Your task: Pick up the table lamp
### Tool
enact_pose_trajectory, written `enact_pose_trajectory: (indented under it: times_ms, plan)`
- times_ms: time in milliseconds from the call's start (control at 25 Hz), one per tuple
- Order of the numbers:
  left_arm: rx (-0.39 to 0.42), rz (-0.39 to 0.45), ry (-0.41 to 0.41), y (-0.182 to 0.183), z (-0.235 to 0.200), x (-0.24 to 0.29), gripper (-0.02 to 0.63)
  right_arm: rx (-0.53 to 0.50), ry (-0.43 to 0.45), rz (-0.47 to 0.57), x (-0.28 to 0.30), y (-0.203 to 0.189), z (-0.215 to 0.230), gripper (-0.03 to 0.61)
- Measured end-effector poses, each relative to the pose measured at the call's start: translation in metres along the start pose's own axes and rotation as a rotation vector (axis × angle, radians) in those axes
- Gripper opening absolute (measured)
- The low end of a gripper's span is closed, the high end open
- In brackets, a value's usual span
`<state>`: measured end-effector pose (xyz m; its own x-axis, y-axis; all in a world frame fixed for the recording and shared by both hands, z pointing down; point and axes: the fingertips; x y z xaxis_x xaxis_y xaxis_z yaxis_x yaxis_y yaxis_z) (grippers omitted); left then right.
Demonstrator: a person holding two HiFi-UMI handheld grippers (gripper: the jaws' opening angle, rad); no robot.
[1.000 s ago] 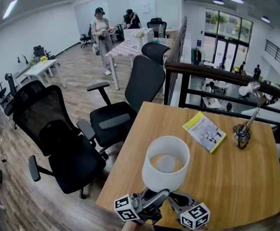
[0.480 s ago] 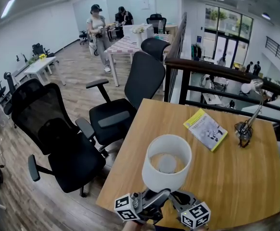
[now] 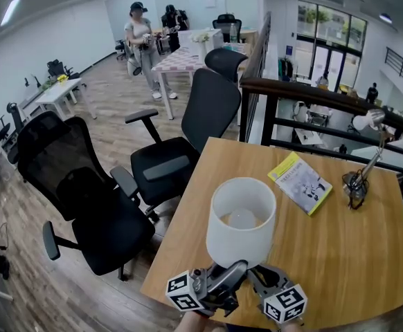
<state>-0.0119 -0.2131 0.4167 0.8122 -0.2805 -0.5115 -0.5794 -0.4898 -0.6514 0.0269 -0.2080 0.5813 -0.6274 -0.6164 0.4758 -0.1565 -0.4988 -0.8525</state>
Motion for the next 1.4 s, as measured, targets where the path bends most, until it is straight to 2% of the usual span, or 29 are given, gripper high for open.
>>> enact_pose_trajectory:
  times_ms: [120,240,680,920,1120,1400]
  plan:
    - [0.0,0.001,-0.002,0.003,-0.004,0.002,0.059,-0.004,-0.006,0.011,0.003,0.007,0.006,0.061]
    - [-0.002,0.013,-0.002,0.009,-0.008,0.003,0.052,-0.007,0.003,0.017,0.007,0.014,0.009,0.115]
    - [-0.03,0.028,-0.014,0.028,-0.021,0.006,0.04,-0.055,0.057,-0.026,0.04,0.03,0.005,0.152]
    - [-0.038,0.023,-0.016,0.032,-0.026,0.009,0.034,-0.067,0.085,-0.041,0.057,0.037,0.005,0.153]
    - [-0.042,0.027,-0.01,0.034,-0.026,0.011,0.034,-0.082,0.075,-0.075,0.074,0.04,0.006,0.153]
    - [-0.042,0.044,0.002,0.036,-0.03,0.009,0.034,-0.053,0.092,-0.088,0.089,0.036,0.005,0.152]
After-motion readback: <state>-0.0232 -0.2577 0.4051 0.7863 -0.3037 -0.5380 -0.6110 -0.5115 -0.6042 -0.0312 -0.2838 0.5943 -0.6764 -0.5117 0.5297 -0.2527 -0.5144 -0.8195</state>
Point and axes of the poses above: the fingertips, and each gripper's own axes: x forward along the fingers, z to its right, y out of its top, and after that the axes turned 10 degrees about -z, right-handed
